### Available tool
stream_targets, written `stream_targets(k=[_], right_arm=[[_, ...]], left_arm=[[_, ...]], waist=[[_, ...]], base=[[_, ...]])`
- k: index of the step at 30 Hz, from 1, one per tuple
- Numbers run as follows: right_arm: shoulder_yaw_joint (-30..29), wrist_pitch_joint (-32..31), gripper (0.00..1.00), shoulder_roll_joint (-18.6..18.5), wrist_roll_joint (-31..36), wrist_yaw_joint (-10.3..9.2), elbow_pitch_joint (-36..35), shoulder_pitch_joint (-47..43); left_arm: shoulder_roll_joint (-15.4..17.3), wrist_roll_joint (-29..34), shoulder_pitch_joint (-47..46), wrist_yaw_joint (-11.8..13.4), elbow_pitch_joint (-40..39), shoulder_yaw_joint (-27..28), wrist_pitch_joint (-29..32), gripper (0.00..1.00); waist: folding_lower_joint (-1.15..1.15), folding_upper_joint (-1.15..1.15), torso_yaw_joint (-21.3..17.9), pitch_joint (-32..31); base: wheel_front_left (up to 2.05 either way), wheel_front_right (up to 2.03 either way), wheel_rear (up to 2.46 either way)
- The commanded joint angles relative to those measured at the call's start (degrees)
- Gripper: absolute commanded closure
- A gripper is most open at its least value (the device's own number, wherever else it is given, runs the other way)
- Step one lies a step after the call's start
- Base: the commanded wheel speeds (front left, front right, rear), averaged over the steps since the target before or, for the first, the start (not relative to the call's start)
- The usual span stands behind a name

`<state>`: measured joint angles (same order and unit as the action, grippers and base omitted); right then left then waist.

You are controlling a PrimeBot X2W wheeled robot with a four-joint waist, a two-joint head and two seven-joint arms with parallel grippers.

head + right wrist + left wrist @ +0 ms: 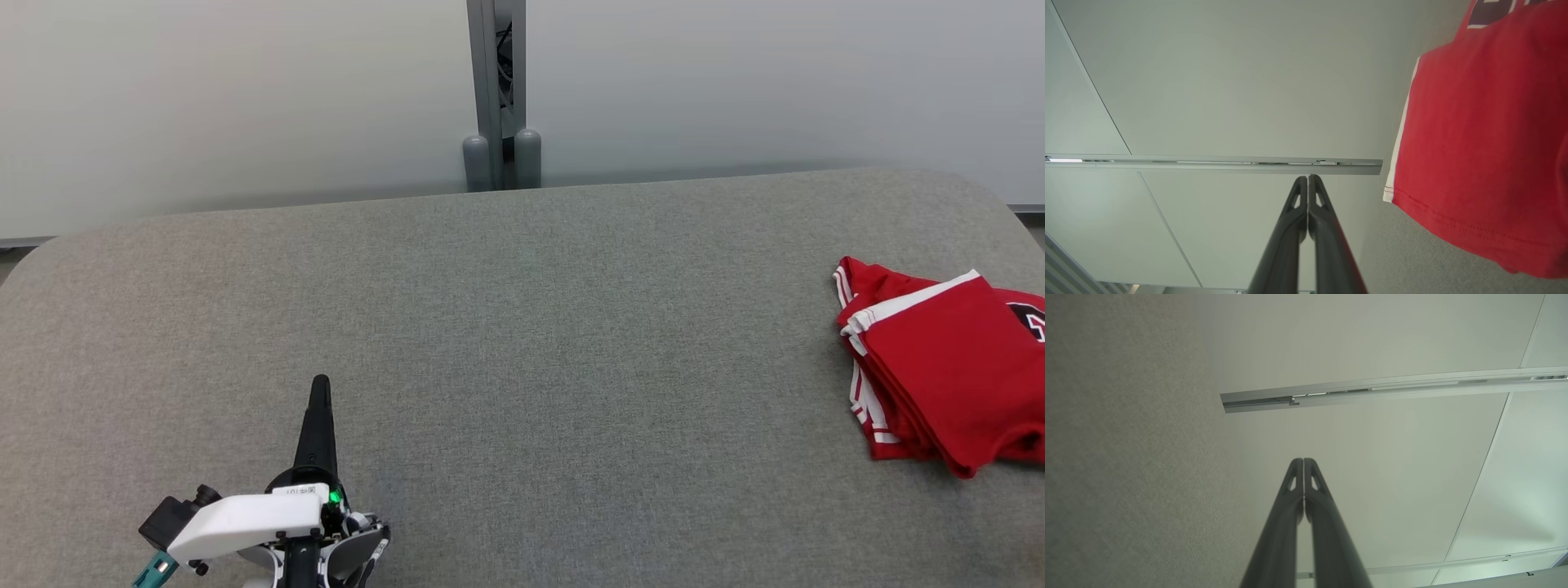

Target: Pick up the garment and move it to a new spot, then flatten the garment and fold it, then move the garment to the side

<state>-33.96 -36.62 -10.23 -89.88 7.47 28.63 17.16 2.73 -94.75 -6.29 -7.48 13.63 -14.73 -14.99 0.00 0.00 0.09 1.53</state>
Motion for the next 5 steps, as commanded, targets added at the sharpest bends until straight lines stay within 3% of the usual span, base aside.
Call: stream_targets(k=[1, 5], right_arm=[[-0.04, -0.27, 1.00, -0.34, -0.28, 0.04, 0.05, 0.53], [-0.05, -0.26, 1.00, -0.34, -0.28, 0.04, 0.04, 0.53]], left_arm=[[0.11, 0.08, -1.00, -0.27, -0.04, 0.20, -0.08, 1.00], [0.11, 0.07, -1.00, -0.27, -0.04, 0.20, -0.08, 1.00]], waist=[[0.00, 0.00, 0.00, 0.00], [0.00, 0.00, 0.00, 0.00]], base=[[0.00, 0.00, 0.00], [0.00, 0.00, 0.00]])
